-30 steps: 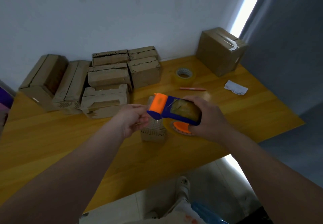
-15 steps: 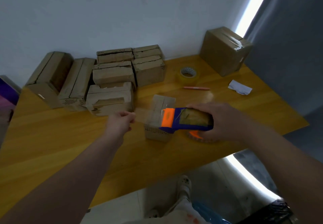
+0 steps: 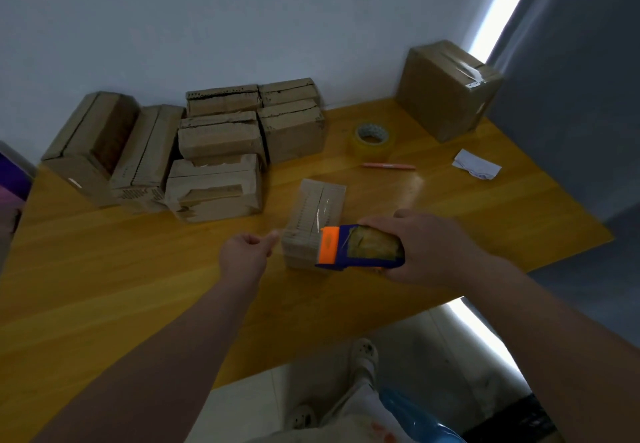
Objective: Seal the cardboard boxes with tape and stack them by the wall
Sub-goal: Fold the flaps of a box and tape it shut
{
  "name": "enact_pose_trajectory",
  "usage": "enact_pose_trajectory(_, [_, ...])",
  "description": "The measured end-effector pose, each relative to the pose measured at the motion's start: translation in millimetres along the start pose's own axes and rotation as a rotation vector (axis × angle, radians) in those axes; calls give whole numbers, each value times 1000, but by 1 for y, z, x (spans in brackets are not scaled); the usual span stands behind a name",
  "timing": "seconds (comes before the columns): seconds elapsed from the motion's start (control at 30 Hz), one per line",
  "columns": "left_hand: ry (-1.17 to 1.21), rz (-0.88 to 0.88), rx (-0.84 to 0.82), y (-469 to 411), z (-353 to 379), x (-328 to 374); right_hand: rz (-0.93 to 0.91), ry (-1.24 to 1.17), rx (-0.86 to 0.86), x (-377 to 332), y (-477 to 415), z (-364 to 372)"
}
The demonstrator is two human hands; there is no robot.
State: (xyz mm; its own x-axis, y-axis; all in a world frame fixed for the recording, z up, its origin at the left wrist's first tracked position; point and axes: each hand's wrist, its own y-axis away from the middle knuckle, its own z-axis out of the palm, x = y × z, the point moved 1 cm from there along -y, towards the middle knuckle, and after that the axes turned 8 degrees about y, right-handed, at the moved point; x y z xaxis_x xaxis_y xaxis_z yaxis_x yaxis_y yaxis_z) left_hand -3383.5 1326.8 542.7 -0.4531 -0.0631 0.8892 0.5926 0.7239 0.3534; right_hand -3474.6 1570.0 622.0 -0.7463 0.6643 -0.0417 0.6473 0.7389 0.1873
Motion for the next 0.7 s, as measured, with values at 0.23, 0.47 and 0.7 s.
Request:
enact_pose_trajectory(0.23, [-98,-37,-41,-6,5,-5,4,-54,-21,3,-5,11])
enact_pose_trajectory(0.47, [-62,-220,-250,-11,-3,-5,-1,-82,6,4,-3,14])
enact_pose_trajectory(0.7, [-254,95,-96,-6,-3,1,18,-106,7,3,-4,20])
